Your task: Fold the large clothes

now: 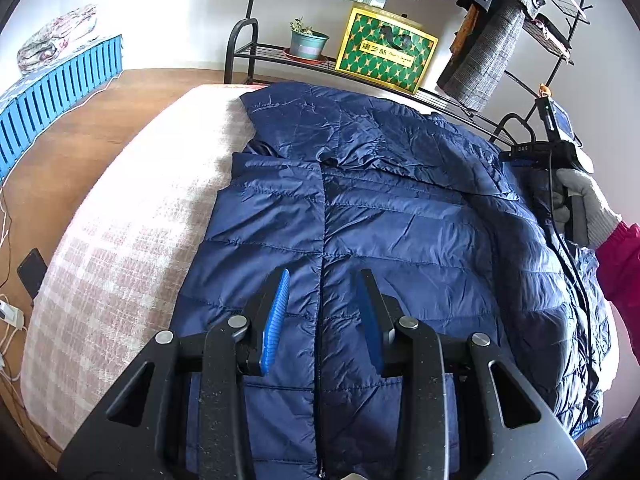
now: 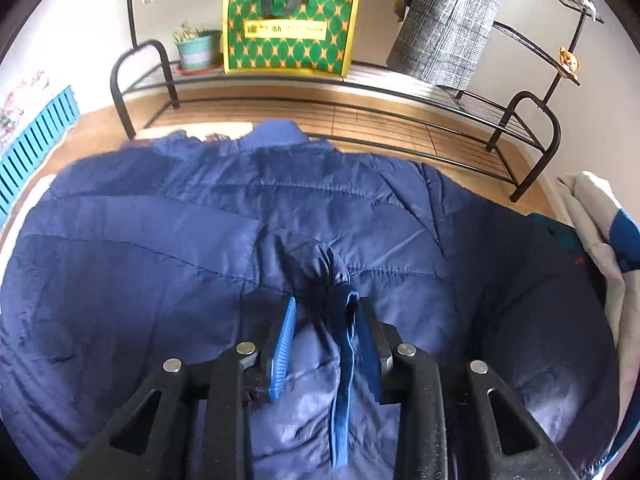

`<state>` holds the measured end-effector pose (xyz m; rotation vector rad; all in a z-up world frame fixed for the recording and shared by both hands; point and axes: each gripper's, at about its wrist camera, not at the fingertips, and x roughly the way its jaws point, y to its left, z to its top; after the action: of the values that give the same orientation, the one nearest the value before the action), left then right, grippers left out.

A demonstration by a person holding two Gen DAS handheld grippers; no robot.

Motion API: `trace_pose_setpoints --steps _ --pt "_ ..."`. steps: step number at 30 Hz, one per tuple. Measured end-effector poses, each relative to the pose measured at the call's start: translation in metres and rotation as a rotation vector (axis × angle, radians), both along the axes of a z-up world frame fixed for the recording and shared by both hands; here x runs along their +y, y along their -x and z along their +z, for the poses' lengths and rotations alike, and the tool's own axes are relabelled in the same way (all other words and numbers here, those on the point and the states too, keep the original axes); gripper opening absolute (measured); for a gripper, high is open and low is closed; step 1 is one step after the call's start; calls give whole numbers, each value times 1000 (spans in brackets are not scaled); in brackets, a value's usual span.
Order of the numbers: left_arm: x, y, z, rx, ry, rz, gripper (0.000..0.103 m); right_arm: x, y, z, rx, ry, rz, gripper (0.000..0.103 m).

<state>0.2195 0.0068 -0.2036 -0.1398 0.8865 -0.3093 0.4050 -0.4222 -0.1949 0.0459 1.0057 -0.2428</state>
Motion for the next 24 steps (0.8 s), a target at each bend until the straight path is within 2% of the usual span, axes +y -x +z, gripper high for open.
trace_pose_setpoints --steps 2,4,8,12,18,20,24 --pt "-5 4 5 -7 5 -12 35 -2 21 24 -53 -46 17 37" --pt "-10 11 12 -18 9 -22 35 -2 45 47 -100 -43 24 42" --pt "-23 28 31 -43 18 -55 35 -6 99 85 -166 -73 39 43" --pt "-46 49 57 -97 -13 -116 35 -15 168 116 -229 -56 15 52" --pt "-94 81 92 -171 -34 -227 35 -35 268 136 -230 -13 -68 53" --pt "-114 92 100 -182 -33 -273 35 -46 302 139 -236 6 -102 57" --pt "-160 112 107 -183 -27 -387 35 -70 361 141 -238 2 -164 58"
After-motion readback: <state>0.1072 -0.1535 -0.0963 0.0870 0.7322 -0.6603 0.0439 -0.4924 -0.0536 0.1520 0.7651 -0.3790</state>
